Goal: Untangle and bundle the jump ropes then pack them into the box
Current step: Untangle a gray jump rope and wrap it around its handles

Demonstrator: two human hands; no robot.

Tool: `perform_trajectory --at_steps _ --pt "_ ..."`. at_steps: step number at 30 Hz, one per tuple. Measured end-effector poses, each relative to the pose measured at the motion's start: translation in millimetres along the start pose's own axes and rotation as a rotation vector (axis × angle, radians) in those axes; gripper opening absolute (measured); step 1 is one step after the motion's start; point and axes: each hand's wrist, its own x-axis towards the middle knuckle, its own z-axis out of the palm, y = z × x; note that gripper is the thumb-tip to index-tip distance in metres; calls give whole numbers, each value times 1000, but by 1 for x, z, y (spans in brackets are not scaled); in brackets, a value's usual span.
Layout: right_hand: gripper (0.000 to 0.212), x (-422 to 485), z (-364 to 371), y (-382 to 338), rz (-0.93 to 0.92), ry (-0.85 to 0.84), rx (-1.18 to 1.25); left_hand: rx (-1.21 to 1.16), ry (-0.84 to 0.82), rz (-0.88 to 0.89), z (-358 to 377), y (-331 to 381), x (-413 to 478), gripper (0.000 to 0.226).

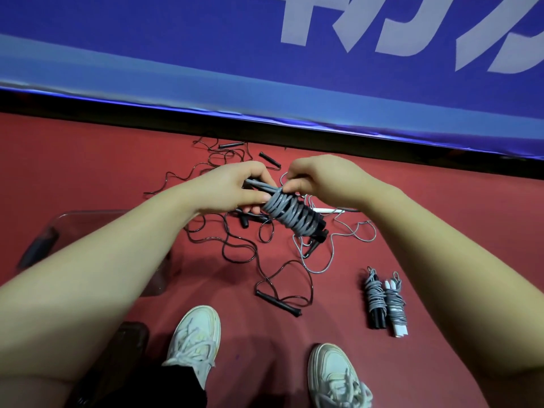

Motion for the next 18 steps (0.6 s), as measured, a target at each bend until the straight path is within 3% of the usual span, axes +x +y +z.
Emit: perform_trajectory --at_steps 5,8,10,11,15,17,18 --pt "12 -8 3 7 -68 -27 523 -190 -92 38 -3 7 -7 9" --pt "19 -1 26 21 108 -26 918 -513 -70 60 -2 11 -7 11" --pt "21 3 41 27 285 -18 946 -707 -14 72 0 15 -6 13" --pt "15 3 42 21 288 6 938 -787 28 70 1 17 -4 13" --pt "21 5 42 -22 92 148 1340 -1042 249 12 5 31 6 9" --pt "22 10 45 -33 120 135 1347 -1026 367 -8 8 33 12 7" --pt "22 12 50 -37 153 137 1236 -979 423 -23 8 31 15 4"
